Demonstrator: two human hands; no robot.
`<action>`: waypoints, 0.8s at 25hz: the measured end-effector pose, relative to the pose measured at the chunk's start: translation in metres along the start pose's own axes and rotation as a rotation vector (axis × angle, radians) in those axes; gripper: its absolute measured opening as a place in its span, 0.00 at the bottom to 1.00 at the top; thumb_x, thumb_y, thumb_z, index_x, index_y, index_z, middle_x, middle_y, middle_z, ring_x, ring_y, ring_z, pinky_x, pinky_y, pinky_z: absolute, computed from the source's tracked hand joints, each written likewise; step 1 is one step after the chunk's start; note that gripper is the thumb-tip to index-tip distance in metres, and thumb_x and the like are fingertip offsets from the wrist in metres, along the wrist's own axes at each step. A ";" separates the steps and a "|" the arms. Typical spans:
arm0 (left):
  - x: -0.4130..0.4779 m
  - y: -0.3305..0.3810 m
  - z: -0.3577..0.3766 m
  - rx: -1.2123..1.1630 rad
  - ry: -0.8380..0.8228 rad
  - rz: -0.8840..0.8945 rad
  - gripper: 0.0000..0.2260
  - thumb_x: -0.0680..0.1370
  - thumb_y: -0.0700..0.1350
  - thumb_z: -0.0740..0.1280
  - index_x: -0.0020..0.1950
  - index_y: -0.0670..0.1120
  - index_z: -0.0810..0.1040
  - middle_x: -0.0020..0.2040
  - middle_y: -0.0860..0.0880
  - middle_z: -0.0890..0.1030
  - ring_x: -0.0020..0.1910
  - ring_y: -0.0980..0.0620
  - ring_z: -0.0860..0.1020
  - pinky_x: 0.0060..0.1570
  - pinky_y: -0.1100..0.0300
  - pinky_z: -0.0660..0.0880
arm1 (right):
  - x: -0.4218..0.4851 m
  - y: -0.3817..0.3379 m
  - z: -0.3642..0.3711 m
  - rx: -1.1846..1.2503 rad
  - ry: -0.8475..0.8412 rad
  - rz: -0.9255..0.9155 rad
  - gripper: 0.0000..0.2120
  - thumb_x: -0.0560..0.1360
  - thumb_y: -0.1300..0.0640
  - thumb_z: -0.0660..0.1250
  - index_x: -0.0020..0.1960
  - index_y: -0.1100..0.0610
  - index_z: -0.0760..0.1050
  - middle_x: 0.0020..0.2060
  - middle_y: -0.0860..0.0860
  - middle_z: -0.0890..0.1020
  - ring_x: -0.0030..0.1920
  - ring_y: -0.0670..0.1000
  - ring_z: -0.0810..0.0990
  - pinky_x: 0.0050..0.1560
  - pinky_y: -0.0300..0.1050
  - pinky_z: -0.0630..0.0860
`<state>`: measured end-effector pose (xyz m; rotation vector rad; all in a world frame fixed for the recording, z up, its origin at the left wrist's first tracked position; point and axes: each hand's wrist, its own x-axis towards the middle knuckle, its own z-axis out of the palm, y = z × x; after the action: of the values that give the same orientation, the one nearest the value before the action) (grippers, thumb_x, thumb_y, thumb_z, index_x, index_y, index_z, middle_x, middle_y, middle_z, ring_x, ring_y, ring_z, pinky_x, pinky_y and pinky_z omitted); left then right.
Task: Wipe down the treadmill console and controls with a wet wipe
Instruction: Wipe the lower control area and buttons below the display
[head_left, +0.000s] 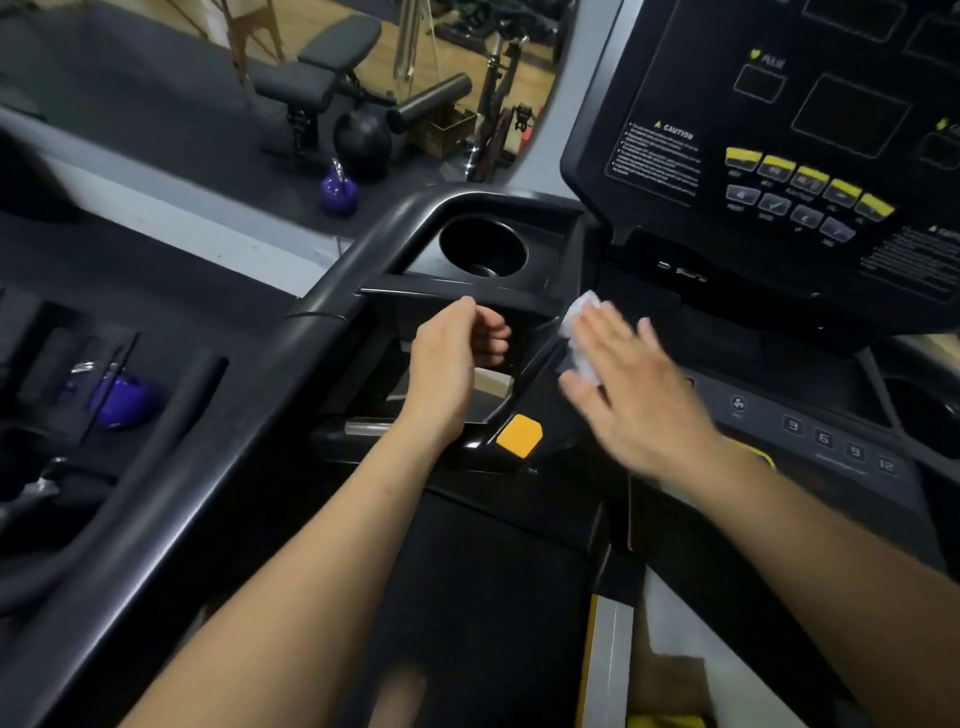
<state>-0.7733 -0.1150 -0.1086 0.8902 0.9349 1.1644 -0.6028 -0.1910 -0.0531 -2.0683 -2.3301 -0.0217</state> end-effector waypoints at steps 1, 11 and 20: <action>0.000 -0.001 0.001 0.015 -0.005 0.014 0.15 0.73 0.50 0.59 0.38 0.44 0.81 0.39 0.43 0.83 0.37 0.48 0.79 0.45 0.50 0.77 | -0.013 -0.018 0.010 0.000 0.013 -0.090 0.31 0.80 0.41 0.49 0.78 0.57 0.54 0.78 0.52 0.53 0.78 0.49 0.48 0.76 0.56 0.46; -0.011 -0.005 0.001 0.322 -0.040 0.238 0.17 0.79 0.51 0.57 0.39 0.46 0.81 0.38 0.47 0.83 0.39 0.51 0.81 0.43 0.54 0.78 | 0.009 0.014 -0.007 -0.111 -0.021 -0.067 0.28 0.81 0.41 0.43 0.78 0.52 0.55 0.78 0.47 0.55 0.77 0.44 0.50 0.75 0.59 0.38; -0.015 -0.006 0.002 0.441 0.090 0.359 0.16 0.79 0.49 0.57 0.34 0.50 0.78 0.34 0.51 0.81 0.35 0.54 0.79 0.39 0.57 0.76 | -0.032 -0.038 0.017 -0.179 -0.015 -0.477 0.27 0.80 0.40 0.50 0.71 0.53 0.69 0.70 0.51 0.72 0.74 0.49 0.63 0.74 0.65 0.44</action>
<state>-0.7718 -0.1308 -0.1117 1.4144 1.1618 1.3323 -0.6366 -0.2267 -0.0712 -1.5198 -2.8612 -0.2313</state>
